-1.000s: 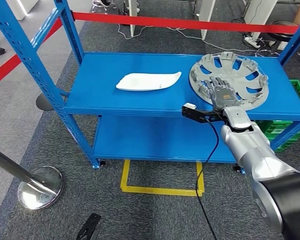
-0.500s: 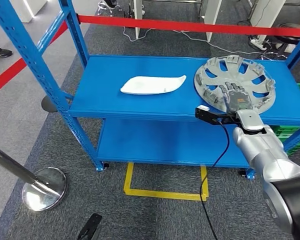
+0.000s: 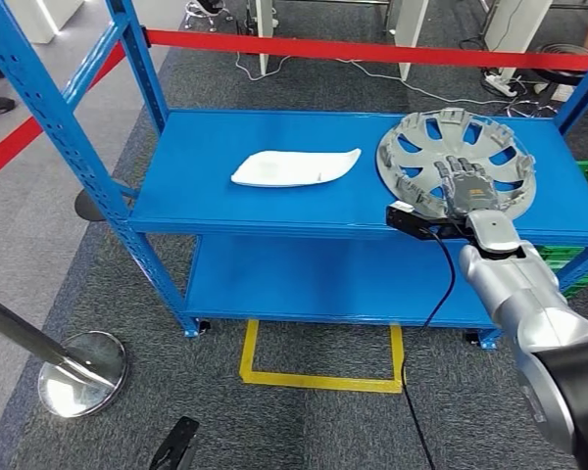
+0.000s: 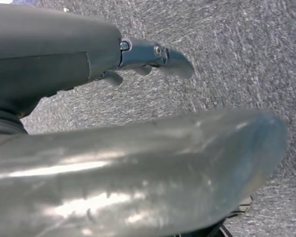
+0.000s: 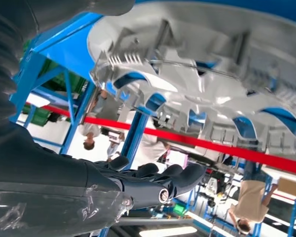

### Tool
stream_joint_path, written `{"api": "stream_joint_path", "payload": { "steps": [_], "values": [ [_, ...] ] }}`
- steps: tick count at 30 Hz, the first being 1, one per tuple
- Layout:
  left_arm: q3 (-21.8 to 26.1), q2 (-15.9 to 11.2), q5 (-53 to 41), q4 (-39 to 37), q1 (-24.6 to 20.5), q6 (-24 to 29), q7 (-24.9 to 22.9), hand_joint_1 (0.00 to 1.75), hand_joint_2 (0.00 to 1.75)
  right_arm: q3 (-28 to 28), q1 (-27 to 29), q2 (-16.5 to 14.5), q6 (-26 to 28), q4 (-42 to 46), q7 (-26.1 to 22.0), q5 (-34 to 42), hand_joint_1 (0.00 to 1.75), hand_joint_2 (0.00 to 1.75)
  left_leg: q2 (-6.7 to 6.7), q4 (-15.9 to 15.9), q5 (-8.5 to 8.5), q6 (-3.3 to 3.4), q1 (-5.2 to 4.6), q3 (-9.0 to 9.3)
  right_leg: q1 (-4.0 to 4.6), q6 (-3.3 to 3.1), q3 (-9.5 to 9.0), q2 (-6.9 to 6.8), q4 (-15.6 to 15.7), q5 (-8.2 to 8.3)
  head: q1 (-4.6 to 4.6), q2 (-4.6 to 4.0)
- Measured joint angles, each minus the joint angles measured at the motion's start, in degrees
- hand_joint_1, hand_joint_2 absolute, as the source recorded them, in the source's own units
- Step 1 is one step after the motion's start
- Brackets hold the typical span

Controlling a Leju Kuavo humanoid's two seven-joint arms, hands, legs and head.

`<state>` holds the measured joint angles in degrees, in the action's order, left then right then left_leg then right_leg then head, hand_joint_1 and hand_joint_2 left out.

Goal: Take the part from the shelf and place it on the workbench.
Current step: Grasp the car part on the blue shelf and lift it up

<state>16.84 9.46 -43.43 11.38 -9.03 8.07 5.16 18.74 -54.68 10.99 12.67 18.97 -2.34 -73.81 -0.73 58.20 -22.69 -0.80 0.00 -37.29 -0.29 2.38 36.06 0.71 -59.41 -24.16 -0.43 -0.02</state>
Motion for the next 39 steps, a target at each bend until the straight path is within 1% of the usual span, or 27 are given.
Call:
{"api": "stream_joint_path", "payload": {
  "steps": [2, 3, 4, 7, 8, 9, 10, 11, 13, 14, 17, 18, 19, 20, 22, 23, 24, 25, 27, 29, 30, 32, 34, 35, 37, 38, 39],
  "values": [
    [0.1, 0.0, -0.1, 0.0, 0.0, 0.0, 0.0, 0.0, 0.0, 0.0, 0.0, 0.1, 0.0, 0.0, -0.1, 0.0, 0.0, 1.75, -0.04, -0.2, -0.04, 0.72, 0.04, 0.09, -0.14, 0.53, -0.06, -0.06, 0.1, -0.23, 0.07, 0.0],
    [0.3, 0.0, -0.1, 0.0, 0.0, 0.0, 0.0, 0.0, 0.0, 0.0, -0.1, 0.1, 0.0, 0.0, -0.1, 0.0, 0.0, 1.75, -0.06, -0.2, -0.04, 1.07, 0.09, 0.22, -0.18, 0.76, 0.3, -0.13, -0.8, -0.87, 0.18, 0.0],
    [0.5, 0.1, -0.2, 0.0, 0.0, 0.0, 0.0, 0.0, 0.0, 0.0, -0.1, 0.1, 0.0, 0.0, -0.2, -0.1, 0.0, 1.75, -0.07, -0.3, -0.05, 1.41, 0.16, 0.38, -0.2, 0.95, 1.25, -0.18, -2.9, -2.1, 0.31, 0.0],
    [0.8, 0.1, -0.2, 0.0, 0.1, 0.0, 0.0, 0.0, 0.0, 0.0, 0.0, 0.1, 0.0, -0.1, -0.2, -0.1, 0.0, 1.75, -0.1, -0.4, -0.29, 1.91, 0.1, 0.68, -0.18, 1.15, 6.72, -0.23, -13.8, -6.68, 0.6, 0.0],
    [0.9, 0.1, -0.3, 0.0, 0.1, 0.0, 0.0, 0.0, 0.0, 0.0, 0.1, 0.1, 0.0, -0.2, -0.3, -0.2, 0.0, 1.75, -0.1, -0.3, -0.37, 1.96, 0.09, 0.77, -0.19, 1.18, 7.96, -0.23, -15.8, -6.9, 0.61, 0.0],
    [0.9, 0.1, -0.3, 0.0, 0.1, 0.0, 0.0, 0.0, 0.0, 0.0, 0.2, 0.1, 0.0, -0.2, -0.3, -0.2, 0.0, 1.75, -0.11, -0.3, -0.46, 1.95, 0.09, 0.9, -0.21, 1.18, 8.14, -0.24, -15.6, -6.01, 0.62, 0.0],
    [0.9, 0.1, -0.3, 0.0, 0.1, 0.0, 0.0, 0.0, 0.0, 0.0, 0.2, 0.1, 0.0, -0.3, -0.4, -0.2, 0.0, 1.75, -0.11, -0.3, -0.59, 1.87, 0.1, 1.09, -0.25, 1.17, 7.18, -0.26, -13.2, -4.17, 0.62, 0.0],
    [1.0, 0.1, -0.3, 0.0, 0.1, 0.0, 0.0, 0.0, 0.0, 0.0, 0.2, 0.1, 0.0, -0.3, -0.4, -0.2, 0.0, 1.75, -0.12, -0.3, -0.75, 1.7, 0.11, 1.31, -0.3, 1.16, 5.37, -0.28, -9.2, -1.89, 0.65, 0.0],
    [1.0, 0.1, -0.4, 0.0, 0.0, 0.0, 0.0, 0.0, 0.0, 0.0, 0.0, 0.1, 0.1, -0.3, -0.5, -0.2, 0.0, 1.75, -0.16, -0.2, -1.06, 1.19, -0.08, 1.5, -0.28, 1.03, 1.78, -0.22, -2.1, 0.78, 0.63, 0.0],
    [1.0, 0.1, -0.4, 0.0, 0.0, 0.0, 0.0, 0.0, 0.0, 0.0, -0.1, 0.1, 0.1, -0.3, -0.6, -0.2, 0.0, 1.75, -0.18, -0.1, -1.13, 0.93, -0.16, 1.49, -0.23, 0.86, 0.91, -0.17, -0.5, 1.09, 0.63, 0.0],
    [1.0, 0.0, -0.5, 0.0, 0.1, -0.1, 0.0, 0.0, 0.0, 0.0, -0.1, 0.1, 0.1, -0.3, -0.8, -0.3, 0.0, 1.75, -0.19, -0.2, -1.26, 0.17, -0.11, 1.49, -0.14, -0.1, 0.71, -0.06, 0.0, 0.88, 0.61, 0.0],
    [1.1, 0.0, -0.5, 0.0, 0.0, -0.1, 0.0, 0.0, 0.0, 0.0, -0.1, 0.1, 0.1, -0.2, -0.8, -0.3, 0.0, 1.75, -0.14, 0.4, -1.75, -0.18, -0.07, 1.24, -0.2, -0.43, 0.63, -0.08, 0.1, 0.87, 0.53, 0.0],
    [1.1, 0.0, -0.6, 0.0, 0.0, 0.0, 0.0, 0.0, 0.0, 0.0, -0.2, 0.1, 0.1, -0.2, -0.8, -0.3, 0.0, 1.75, -0.09, 2.0, -2.75, -0.52, -0.03, 0.47, -0.31, -0.7, 0.52, -0.11, 0.1, 0.87, 0.48, 0.0],
    [1.1, 0.0, -0.6, 0.0, 0.0, 0.0, 0.0, 0.0, 0.0, 0.0, -0.3, 0.1, 0.1, -0.2, -0.9, -0.4, 0.0, 1.75, -0.03, 4.8, -4.22, -0.81, 0.01, -0.93, -0.36, -0.91, 0.42, -0.15, 0.2, 0.82, 0.4, 0.0],
    [1.1, 0.0, -0.6, 0.0, 0.1, -0.1, 0.0, 0.0, 0.0, 0.0, -0.3, 0.1, 0.1, -0.2, -0.9, -0.4, 0.0, 1.75, 0.0, 12.3, -7.24, -1.13, 0.07, -4.89, -0.35, -1.18, 0.34, -0.2, 0.1, 0.67, 0.33, 0.0],
    [1.1, 0.0, -0.6, 0.0, 0.1, -0.1, 0.0, 0.0, 0.0, 0.0, -0.3, 0.1, 0.0, -0.2, -0.9, -0.4, 0.0, 1.75, 0.01, 14.9, -7.74, -1.16, 0.08, -6.45, -0.35, -1.24, 0.29, -0.2, 0.1, 0.6, 0.32, 0.0],
    [1.1, 0.0, -0.7, 0.0, 0.1, -0.1, 0.0, 0.0, 0.0, 0.0, -0.2, 0.1, 0.0, -0.2, -0.9, -0.4, 0.0, 1.75, 0.01, 15.5, -7.12, -1.13, 0.08, -7.09, -0.35, -1.25, 0.2, -0.19, 0.1, 0.52, 0.32, 0.0],
    [1.1, 0.0, -0.7, 0.0, 0.1, -0.1, 0.0, 0.0, 0.0, 0.0, -0.2, 0.0, 0.0, -0.2, -1.0, -0.4, 0.0, 1.75, 0.01, 14.0, -5.54, -1.03, 0.08, -6.66, -0.37, -1.2, 0.05, -0.18, 0.1, 0.42, 0.32, 0.0],
    [1.1, 0.0, -0.8, 0.0, 0.1, -0.1, 0.0, 0.0, 0.0, 0.0, -0.3, 0.0, 0.0, -0.2, -1.0, -0.5, 0.0, 1.75, 0.09, 7.1, -1.37, -0.8, 0.07, -3.5, -0.36, -0.88, -0.35, -0.15, 0.1, 0.1, 0.31, 0.0],
    [1.1, 0.1, -0.8, 0.0, 0.0, -0.1, 0.0, 0.0, 0.0, 0.0, -0.5, -0.1, 0.0, -0.2, -1.0, -0.5, 0.0, 1.75, 0.09, 1.4, 0.36, -0.35, 0.06, -0.77, -0.16, -0.35, -0.43, -0.1, 0.0, -0.22, 0.34, 0.0],
    [1.1, 0.1, -0.9, 0.0, 0.0, -0.1, 0.0, 0.0, 0.0, 0.0, -0.6, -0.1, 0.0, -0.2, -1.0, -0.5, 0.0, 1.75, 0.06, 0.3, 0.3, -0.08, 0.02, -0.26, -0.05, -0.09, -0.4, -0.08, 0.0, -0.3, 0.36, 0.0],
    [1.1, 0.1, -1.0, 0.0, 0.0, -0.2, 0.0, 0.0, 0.0, 0.0, -0.6, -0.1, -0.2, -0.2, -1.0, -0.6, 0.0, 1.75, -0.01, -0.2, 0.11, 0.65, 0.01, -0.07, -0.11, 0.45, -0.39, -0.11, 0.2, -0.43, 0.44, 0.0],
    [1.1, 0.1, -1.0, 0.0, -0.1, -0.2, 0.0, 0.0, 0.0, 0.0, -0.7, -0.3, -0.3, -0.2, -1.3, -0.7, 0.0, 1.75, -0.05, -0.4, 0.07, 1.36, 0.1, 0.23, -0.21, 0.84, 0.37, -0.19, -1.6, -1.73, 0.54, 0.0],
    [1.1, 0.1, -1.1, 0.0, -0.2, -0.2, 0.0, 0.0, 0.0, 0.0, -0.7, -0.4, -0.3, -0.2, -1.5, -0.7, 0.0, 1.75, -0.09, -0.4, 0.03, 1.63, 0.15, 0.4, -0.22, 0.95, 1.57, -0.21, -4.2, -3.12, 0.63, 0.0],
    [1.1, 0.1, -1.3, 0.0, -0.2, -0.2, 0.0, 0.0, 0.0, 0.0, -0.7, -0.5, -0.4, -0.2, -1.8, -0.8, 0.0, 1.75, -0.16, -0.4, -0.17, 1.97, 0.1, 0.64, -0.19, 1.06, 5.32, -0.21, -11.9, -6.36, 0.83, 0.0],
    [1.1, 0.1, -1.3, 0.0, -0.2, -0.2, 0.0, 0.0, 0.0, 0.0, -0.7, -0.6, -0.5, -0.2, -1.9, -0.8, 0.0, 1.75, -0.19, -0.4, -0.27, 2.05, 0.08, 0.76, -0.2, 1.13, 7.09, -0.22, -15.1, -7.2, 0.85, 0.0],
    [1.1, 0.1, -1.4, 0.0, -0.1, -0.2, 0.0, 0.0, 0.0, 0.0, -0.6, -0.7, -0.6, -0.2, -1.9, -0.9, 0.0, 1.75, -0.2, -0.4, -0.38, 2.07, 0.07, 0.91, -0.21, 1.17, 8.06, -0.24, -16.4, -7.01, 0.86, 0.0]
  ]
}}
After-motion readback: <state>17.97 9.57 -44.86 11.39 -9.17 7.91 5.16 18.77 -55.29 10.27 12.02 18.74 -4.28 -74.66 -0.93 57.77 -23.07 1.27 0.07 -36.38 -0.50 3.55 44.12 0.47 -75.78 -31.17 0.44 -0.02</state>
